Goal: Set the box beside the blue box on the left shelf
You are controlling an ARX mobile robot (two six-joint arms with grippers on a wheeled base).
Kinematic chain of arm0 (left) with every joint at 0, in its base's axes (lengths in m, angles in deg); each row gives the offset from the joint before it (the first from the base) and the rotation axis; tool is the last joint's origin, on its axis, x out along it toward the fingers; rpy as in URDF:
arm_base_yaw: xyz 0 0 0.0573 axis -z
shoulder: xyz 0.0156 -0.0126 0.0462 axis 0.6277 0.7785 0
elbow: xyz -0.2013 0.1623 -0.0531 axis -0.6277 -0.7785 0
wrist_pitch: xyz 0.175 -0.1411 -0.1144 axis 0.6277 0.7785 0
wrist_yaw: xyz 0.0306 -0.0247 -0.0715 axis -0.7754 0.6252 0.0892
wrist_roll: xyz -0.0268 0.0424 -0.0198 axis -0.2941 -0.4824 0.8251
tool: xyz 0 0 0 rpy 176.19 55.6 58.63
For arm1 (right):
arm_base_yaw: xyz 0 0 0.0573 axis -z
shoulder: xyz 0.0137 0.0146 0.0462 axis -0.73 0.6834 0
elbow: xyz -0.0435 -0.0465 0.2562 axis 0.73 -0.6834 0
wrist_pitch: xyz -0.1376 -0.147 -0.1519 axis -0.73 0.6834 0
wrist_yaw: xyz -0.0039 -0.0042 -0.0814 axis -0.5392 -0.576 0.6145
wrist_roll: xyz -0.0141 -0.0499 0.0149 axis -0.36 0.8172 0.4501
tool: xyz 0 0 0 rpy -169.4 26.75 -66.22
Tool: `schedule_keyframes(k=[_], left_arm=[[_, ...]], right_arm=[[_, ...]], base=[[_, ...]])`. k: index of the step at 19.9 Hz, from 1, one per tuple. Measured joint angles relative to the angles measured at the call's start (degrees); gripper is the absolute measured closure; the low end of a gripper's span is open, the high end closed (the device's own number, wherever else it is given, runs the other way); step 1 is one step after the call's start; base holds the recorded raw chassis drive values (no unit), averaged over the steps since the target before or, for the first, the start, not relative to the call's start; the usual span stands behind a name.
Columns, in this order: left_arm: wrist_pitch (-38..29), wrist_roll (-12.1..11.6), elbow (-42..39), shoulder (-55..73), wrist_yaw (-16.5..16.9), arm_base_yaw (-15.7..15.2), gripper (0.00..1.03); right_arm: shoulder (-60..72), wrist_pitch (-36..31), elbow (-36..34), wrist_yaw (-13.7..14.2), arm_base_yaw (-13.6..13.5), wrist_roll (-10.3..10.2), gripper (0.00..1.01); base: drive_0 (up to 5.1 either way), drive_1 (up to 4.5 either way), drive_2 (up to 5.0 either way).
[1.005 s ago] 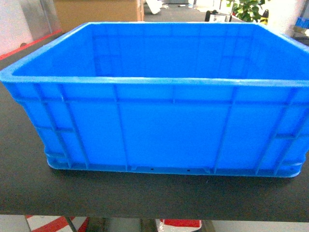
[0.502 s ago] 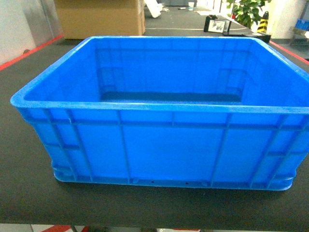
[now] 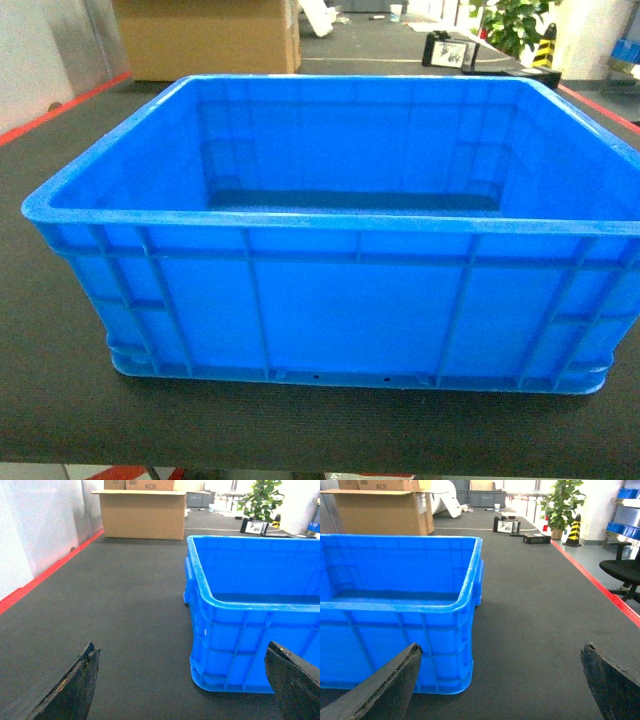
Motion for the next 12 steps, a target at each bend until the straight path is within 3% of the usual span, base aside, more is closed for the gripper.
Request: schedule_keyframes(k=[12], left_arm=[[0.0,0.0,0.0,0.0,0.0,0.0,0.05]], right_arm=[[0.0,0.0,0.0,0.0,0.0,0.0,0.03]], base=[[0.0,0.00,0.0]])
